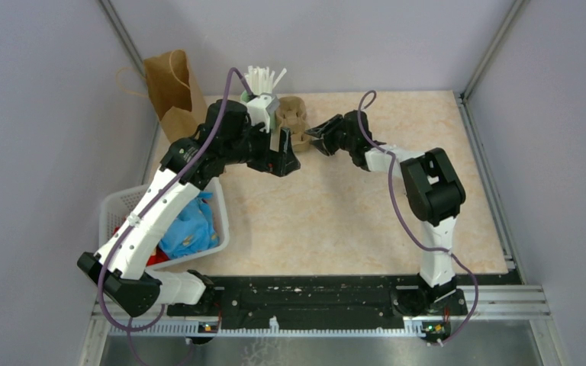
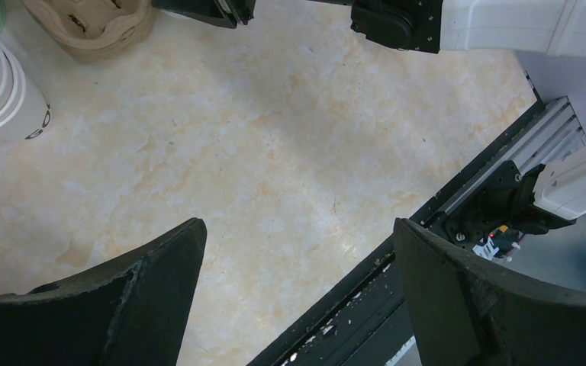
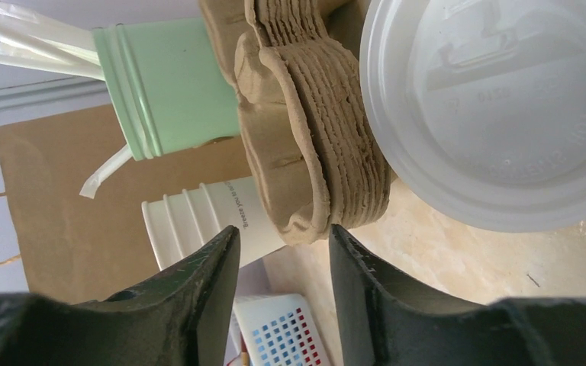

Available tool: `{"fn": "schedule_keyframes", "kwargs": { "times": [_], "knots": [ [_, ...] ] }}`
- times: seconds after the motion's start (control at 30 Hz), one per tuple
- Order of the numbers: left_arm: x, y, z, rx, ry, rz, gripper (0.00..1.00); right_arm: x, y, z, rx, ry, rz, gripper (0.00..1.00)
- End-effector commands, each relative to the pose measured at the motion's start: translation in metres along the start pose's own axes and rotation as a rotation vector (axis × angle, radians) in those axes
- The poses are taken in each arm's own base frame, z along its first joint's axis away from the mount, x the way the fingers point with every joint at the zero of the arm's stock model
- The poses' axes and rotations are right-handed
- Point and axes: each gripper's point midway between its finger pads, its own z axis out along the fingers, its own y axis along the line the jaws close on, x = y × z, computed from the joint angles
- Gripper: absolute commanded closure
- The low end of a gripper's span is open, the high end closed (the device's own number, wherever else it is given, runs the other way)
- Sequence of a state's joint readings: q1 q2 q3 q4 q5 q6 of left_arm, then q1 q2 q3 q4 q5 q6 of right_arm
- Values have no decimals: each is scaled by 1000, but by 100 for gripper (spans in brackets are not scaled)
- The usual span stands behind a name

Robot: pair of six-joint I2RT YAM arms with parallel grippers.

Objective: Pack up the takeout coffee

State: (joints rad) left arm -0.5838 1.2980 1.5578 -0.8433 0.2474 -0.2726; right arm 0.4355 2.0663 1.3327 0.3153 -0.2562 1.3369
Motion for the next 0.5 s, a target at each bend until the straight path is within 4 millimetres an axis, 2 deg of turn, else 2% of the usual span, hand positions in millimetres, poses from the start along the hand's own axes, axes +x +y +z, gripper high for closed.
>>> {"fn": "schedule_keyframes", "kwargs": {
  "times": [0.0, 0.2, 0.47],
  "knots": [
    [-5, -5, -11, 21, -29, 26, 2, -4, 14, 7, -33, -1, -44, 60],
    [-6, -4, -10, 24, -29, 29, 2, -5, 9, 11, -13, -3, -37, 59],
    [-6, -2, -11, 20, -32, 27, 2, -13, 12, 5, -14, -29, -53, 56]
  ]
}}
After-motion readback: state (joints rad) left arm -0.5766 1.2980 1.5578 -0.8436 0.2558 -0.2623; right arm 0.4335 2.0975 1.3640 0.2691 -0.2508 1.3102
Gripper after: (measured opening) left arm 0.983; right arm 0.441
